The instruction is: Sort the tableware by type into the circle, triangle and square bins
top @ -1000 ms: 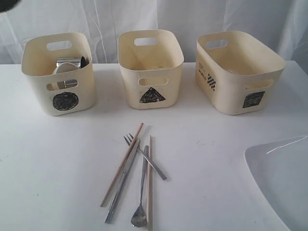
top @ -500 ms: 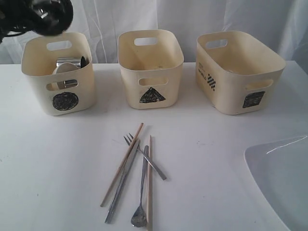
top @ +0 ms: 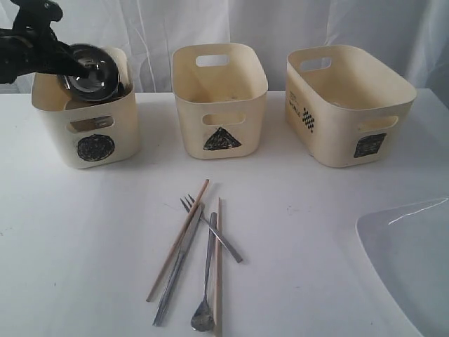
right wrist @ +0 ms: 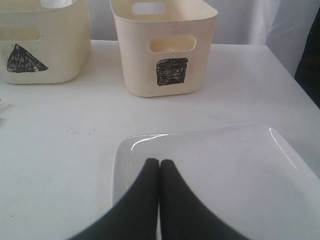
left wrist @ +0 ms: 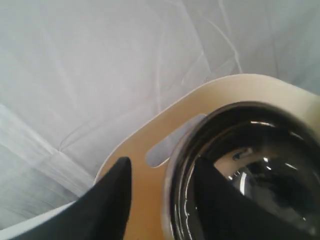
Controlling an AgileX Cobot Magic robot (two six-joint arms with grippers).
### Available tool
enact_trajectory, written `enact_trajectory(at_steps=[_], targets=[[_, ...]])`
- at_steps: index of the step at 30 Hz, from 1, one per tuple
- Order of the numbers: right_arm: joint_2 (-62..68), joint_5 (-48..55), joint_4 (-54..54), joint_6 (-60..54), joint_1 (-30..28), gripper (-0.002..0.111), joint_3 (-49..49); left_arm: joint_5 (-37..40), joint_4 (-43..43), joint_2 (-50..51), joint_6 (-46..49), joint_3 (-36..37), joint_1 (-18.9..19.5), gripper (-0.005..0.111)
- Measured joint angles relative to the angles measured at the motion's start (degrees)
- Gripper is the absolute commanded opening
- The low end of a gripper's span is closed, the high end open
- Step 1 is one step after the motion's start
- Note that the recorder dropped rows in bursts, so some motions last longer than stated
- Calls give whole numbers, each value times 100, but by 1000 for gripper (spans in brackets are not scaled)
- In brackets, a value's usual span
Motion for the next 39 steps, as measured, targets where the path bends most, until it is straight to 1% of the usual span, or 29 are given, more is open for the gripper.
enact_trajectory(at_steps=[4,8,9,10,11,13,14,17,20,22,24,26,27,29,30,32,33,36,39], targets=[[0,0,0,0,0,0,0,266,-11,-120,-275,-115,0,60],[0,0,0,0,0,0,0,904,-23,-539,-371,-167,0,59],[0,0,0,0,0,0,0,1185,-23,-696,-383,-183,0,56],[0,0,0,0,0,0,0,1512,-23,-861,-382,-182,0,49],[0,0,0,0,0,0,0,1821,-23,-999,-382,-182,0,38],[0,0,0,0,0,0,0,2614,-23,-1333,-396,-182,0,11],[0,0,0,0,0,0,0,2899,-23,-1476,-396,-182,0,1],[0,0,0,0,0,0,0,3582,-23,-1775,-428,-130,0,0],[0,0,0,0,0,0,0,3790,-23,-1991,-1049,40,0,0],[0,0,0,0,0,0,0,3815,-23,-2196,-1647,268,0,0],[0,0,0,0,0,0,0,3745,-23,-2504,-2030,637,0,0],[0,0,0,0,0,0,0,3527,-8,-2916,-2116,1142,0,0],[0,0,0,0,0,0,0,3343,12,-3270,-2078,1556,0,0],[0,0,0,0,0,0,0,2944,23,-3839,-1931,2160,0,0],[0,0,0,0,0,0,0,2664,39,-4317,-1842,2620,0,0],[0,0,0,0,0,0,0,2321,39,-4991,-1728,3203,0,0],[0,0,0,0,0,0,0,2131,39,-5497,-1688,3594,0,0],[0,0,0,0,0,0,0,2013,51,-6607,-1647,4292,0,0],[0,0,0,0,0,0,0,2335,51,-7517,-1617,4771,0,0]])
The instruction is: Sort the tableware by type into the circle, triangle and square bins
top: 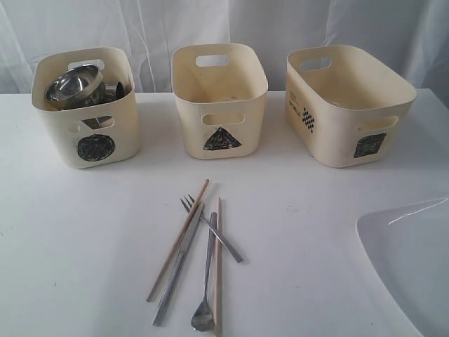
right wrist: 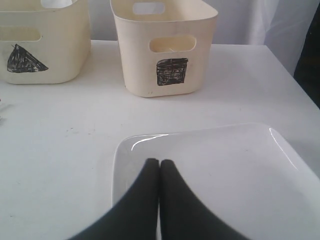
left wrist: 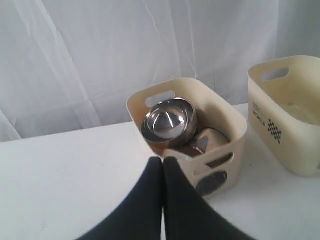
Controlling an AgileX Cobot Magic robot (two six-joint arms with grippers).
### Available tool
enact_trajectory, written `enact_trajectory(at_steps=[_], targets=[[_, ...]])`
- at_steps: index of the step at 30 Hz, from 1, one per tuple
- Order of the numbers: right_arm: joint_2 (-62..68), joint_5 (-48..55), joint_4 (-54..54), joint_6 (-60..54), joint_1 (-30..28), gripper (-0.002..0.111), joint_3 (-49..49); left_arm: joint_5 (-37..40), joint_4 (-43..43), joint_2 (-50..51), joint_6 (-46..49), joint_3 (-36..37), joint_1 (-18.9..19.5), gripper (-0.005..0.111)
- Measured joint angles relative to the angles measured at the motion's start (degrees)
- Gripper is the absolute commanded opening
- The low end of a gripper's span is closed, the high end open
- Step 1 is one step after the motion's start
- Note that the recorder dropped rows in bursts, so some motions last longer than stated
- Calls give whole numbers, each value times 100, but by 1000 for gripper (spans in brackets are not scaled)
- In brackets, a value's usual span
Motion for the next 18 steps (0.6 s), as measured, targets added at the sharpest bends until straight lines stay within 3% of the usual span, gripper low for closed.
enact_trajectory(at_steps=[6,10,12,15,18], targets=[[0,0,0,0,0,0,0,1825,0,-869,-30,374,0,0],[0,0,0,0,0,0,0,2535,400,-937,-81,387,0,0],[0,0,0,0,0,0,0,2955,597,-941,-662,438,0,0],[0,0,0,0,0,0,0,3051,1060,-941,-1502,664,0,0],[0,0,0,0,0,0,0,2218,2310,-950,-3083,1188,12,0]])
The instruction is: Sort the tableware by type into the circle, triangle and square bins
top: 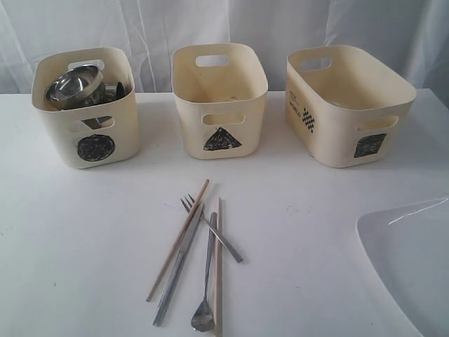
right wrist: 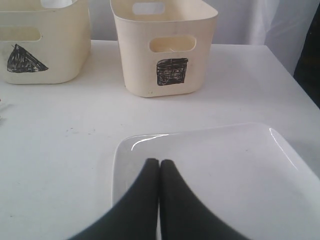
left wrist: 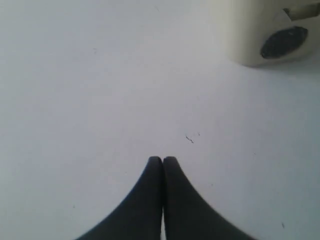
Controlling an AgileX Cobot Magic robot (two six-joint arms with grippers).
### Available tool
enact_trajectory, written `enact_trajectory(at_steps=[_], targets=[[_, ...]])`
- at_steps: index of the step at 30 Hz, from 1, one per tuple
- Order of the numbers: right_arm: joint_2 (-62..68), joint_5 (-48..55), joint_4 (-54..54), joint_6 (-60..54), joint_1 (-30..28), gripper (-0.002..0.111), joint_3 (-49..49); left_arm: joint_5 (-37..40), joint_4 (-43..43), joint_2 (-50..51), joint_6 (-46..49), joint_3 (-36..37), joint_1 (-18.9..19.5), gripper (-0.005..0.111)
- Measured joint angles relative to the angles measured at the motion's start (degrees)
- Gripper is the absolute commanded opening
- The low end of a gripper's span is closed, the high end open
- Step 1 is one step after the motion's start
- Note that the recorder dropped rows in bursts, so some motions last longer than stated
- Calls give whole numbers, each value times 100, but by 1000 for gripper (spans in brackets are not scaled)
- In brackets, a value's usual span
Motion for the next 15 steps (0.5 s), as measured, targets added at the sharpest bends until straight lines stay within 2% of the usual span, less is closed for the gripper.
enact_trajectory(at_steps=[3,7,15], targets=[[0,0,0,9,0,0,0,-531,598,-55,-693,411,139,0],[0,0,0,9,0,0,0,-1215,899,-585,-968,1306,524,0],[0,0,0,9,0,0,0,-1159,945,-2068,-1098,2402,661,0]])
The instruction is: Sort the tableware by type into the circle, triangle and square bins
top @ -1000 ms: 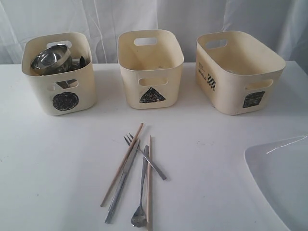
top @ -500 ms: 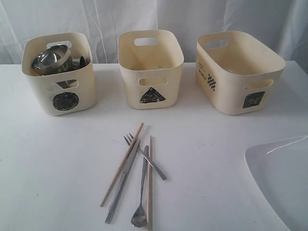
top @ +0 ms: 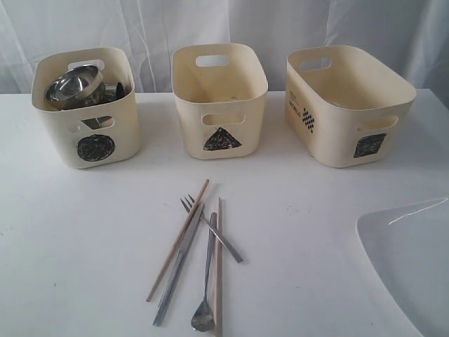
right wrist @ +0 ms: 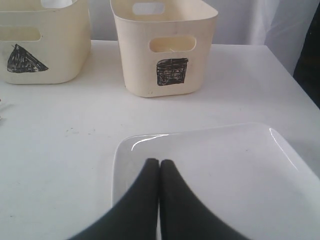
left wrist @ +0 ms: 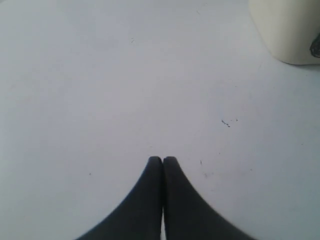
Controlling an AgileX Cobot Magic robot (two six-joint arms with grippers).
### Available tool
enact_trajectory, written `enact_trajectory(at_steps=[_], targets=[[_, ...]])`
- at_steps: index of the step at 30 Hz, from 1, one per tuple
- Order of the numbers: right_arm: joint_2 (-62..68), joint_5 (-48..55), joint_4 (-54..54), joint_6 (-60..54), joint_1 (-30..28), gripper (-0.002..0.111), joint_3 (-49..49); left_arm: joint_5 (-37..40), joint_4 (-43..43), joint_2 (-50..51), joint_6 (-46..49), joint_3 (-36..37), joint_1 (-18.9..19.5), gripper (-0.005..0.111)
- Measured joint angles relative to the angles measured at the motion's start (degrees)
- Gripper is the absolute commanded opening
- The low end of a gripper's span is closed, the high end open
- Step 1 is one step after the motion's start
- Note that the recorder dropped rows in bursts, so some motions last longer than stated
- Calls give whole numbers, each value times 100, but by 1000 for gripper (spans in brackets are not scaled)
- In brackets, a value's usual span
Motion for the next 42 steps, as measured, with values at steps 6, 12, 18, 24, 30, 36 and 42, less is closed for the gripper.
enact_trajectory(at_steps=[6,12,18,24,30,36,42], targets=[[0,0,0,0,0,0,0,174,-463,-1067,429,597,0,0],[0,0,0,0,0,0,0,185,-624,-1118,736,612,0,0],[0,0,0,0,0,0,0,-847,-689,-1118,1849,614,0,0],[0,0,0,0,0,0,0,-3083,-713,-1118,932,614,0,0],[0,0,0,0,0,0,0,-2192,-713,-957,-415,614,0,0],[0,0,0,0,0,0,0,-1141,-2200,-924,1532,614,0,0],[0,0,0,0,0,0,0,-369,-3932,-924,4354,614,0,0]])
